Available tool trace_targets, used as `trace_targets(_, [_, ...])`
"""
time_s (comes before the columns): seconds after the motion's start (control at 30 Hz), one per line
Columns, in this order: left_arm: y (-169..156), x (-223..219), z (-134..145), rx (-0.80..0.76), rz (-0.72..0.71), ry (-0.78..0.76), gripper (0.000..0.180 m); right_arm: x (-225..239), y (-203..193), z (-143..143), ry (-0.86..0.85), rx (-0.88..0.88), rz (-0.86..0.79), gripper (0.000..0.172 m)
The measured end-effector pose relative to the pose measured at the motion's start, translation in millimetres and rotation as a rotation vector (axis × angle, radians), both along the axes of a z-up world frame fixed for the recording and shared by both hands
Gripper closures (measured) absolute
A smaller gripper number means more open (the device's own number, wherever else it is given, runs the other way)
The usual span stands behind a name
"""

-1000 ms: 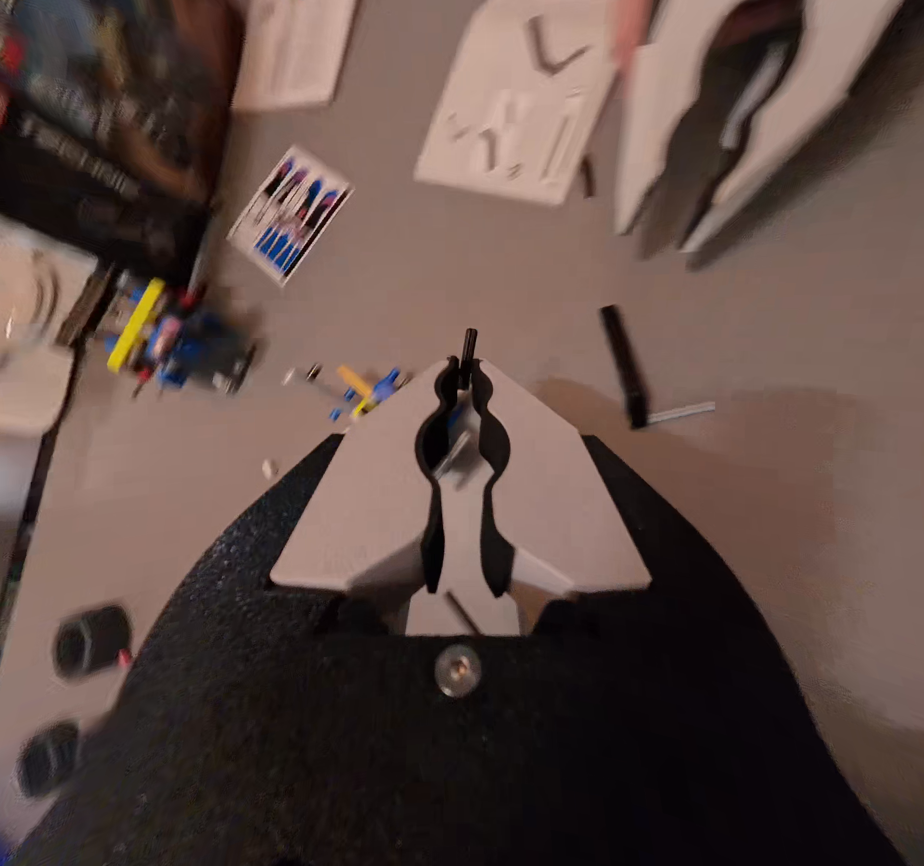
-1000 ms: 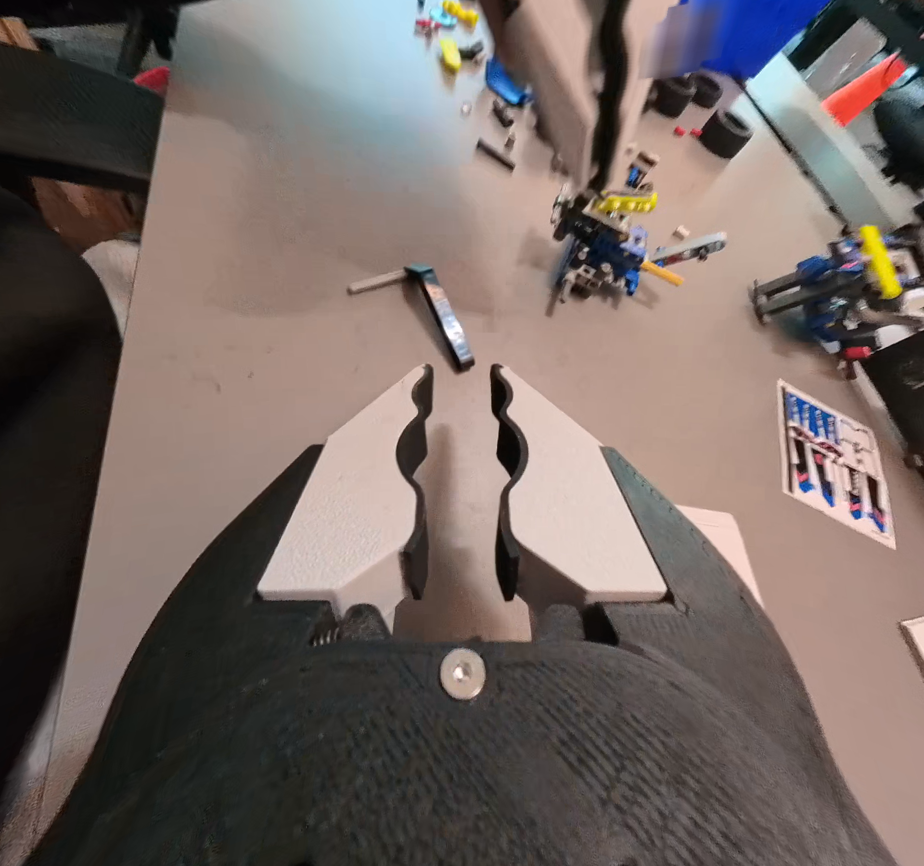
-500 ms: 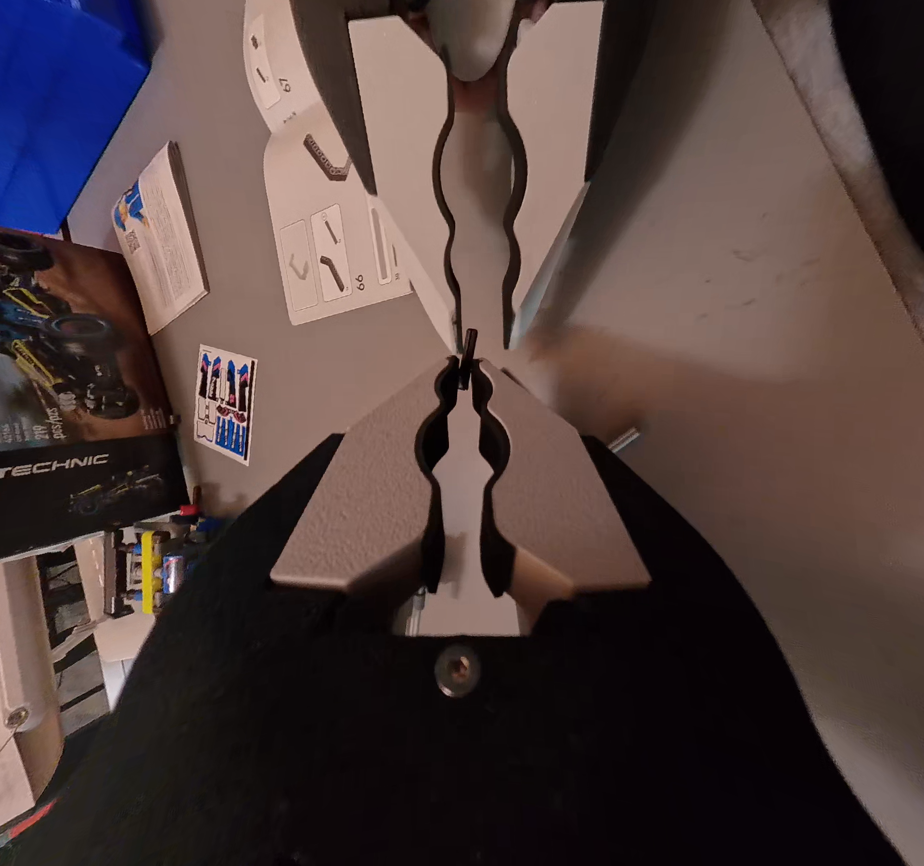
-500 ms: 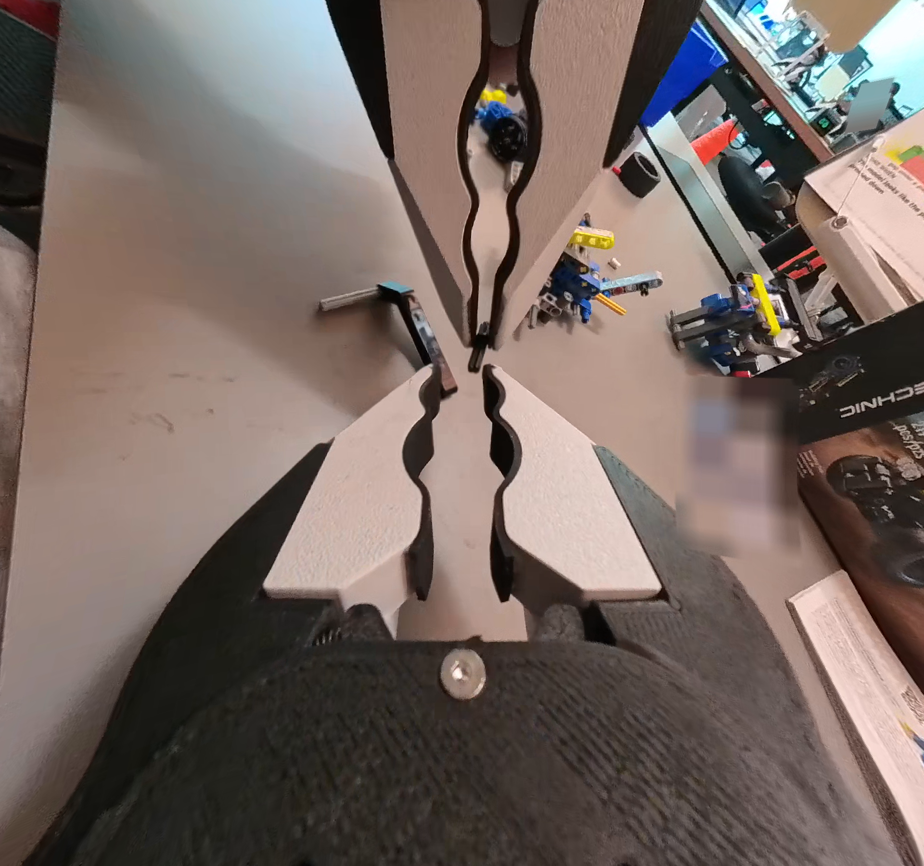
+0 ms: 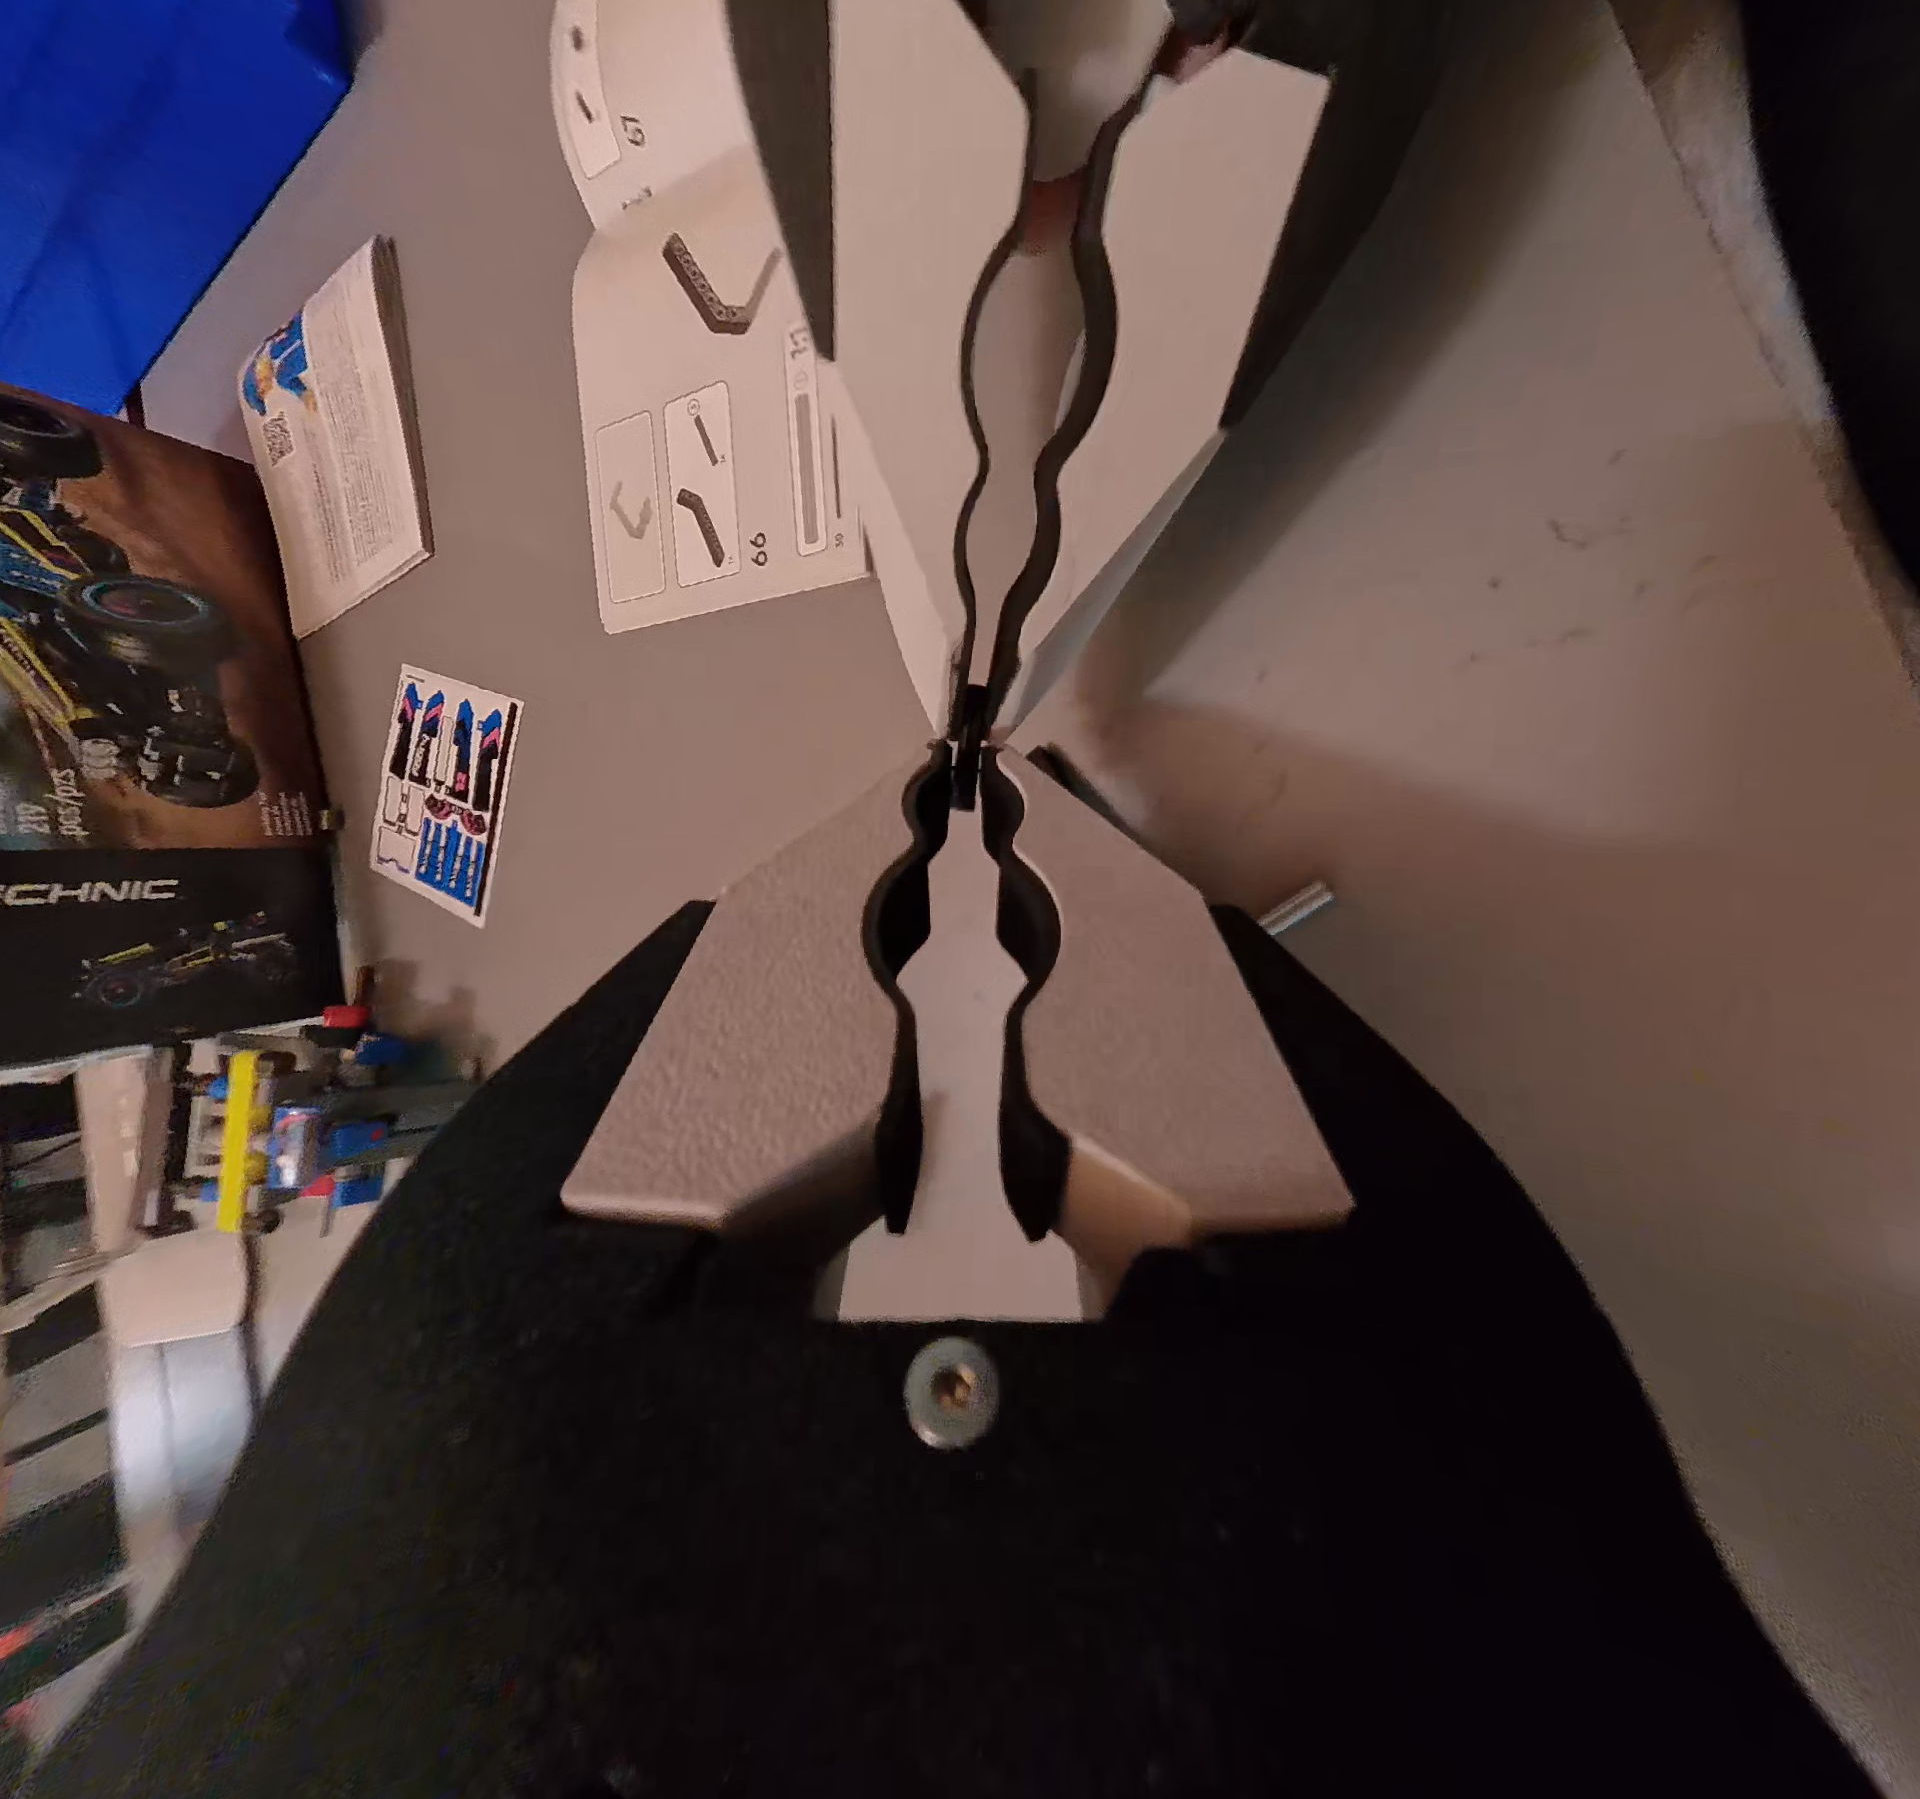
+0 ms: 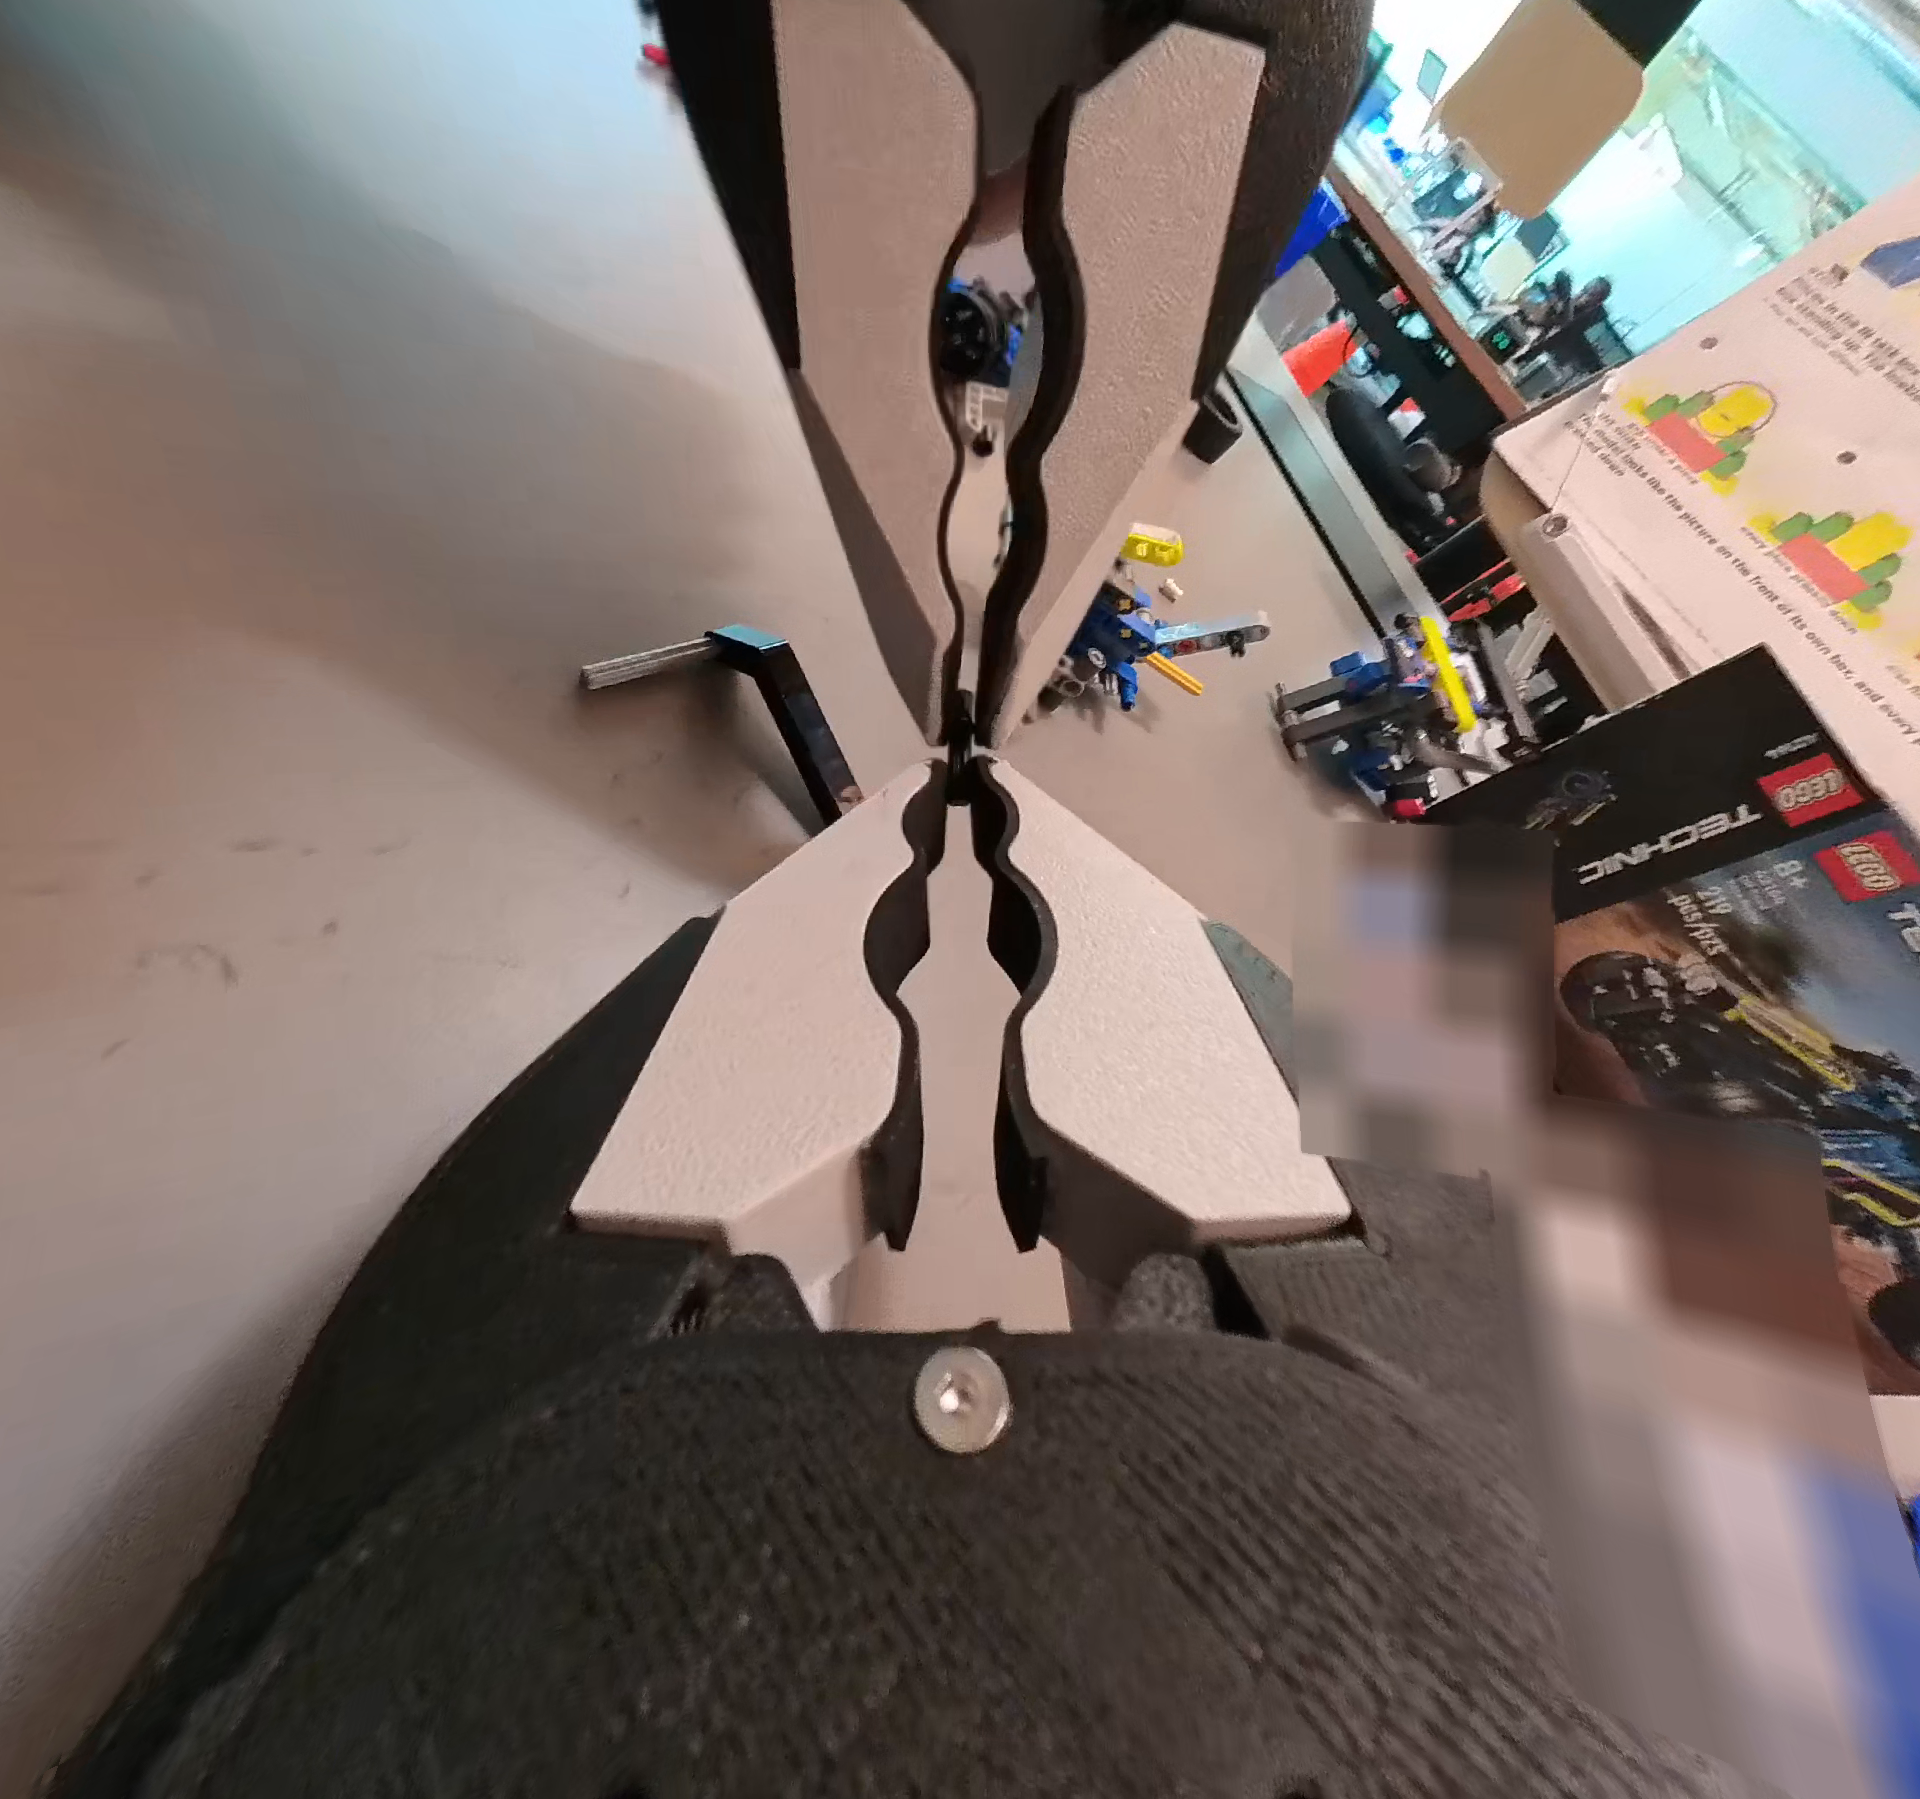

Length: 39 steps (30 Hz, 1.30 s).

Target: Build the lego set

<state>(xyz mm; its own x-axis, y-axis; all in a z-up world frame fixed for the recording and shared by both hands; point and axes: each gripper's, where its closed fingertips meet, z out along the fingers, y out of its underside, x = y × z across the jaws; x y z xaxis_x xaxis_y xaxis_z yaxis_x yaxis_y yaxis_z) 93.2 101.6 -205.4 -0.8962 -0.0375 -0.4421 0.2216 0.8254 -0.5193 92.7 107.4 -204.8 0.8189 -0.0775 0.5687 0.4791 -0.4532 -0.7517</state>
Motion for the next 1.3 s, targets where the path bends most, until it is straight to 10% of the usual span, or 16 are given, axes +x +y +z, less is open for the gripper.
trace_targets(0.03, [-0.2,-1.5,1.4,-0.04,0.006,0.037,0.178,-1.6,0.0,1.9,-0.031,0.006,0.013,0.17])
trace_targets(0.3, [1.3,-4.4,18.2,-0.315,0.038,0.249,0.157,-9.4,-0.2,17.2,-0.148,0.086,0.069,0.17])
trace_targets(1.0, [6.8,-5.7,4.5,-0.285,-0.012,0.226,0.179,-5.6,7.8,10.7,-0.122,0.064,0.071,0.17])
trace_targets(1.3, [39.9,-5.3,-29.2,-0.151,0.095,0.291,0.179,-13.3,-9.5,-26.4,0.173,-0.231,0.026,0.163])
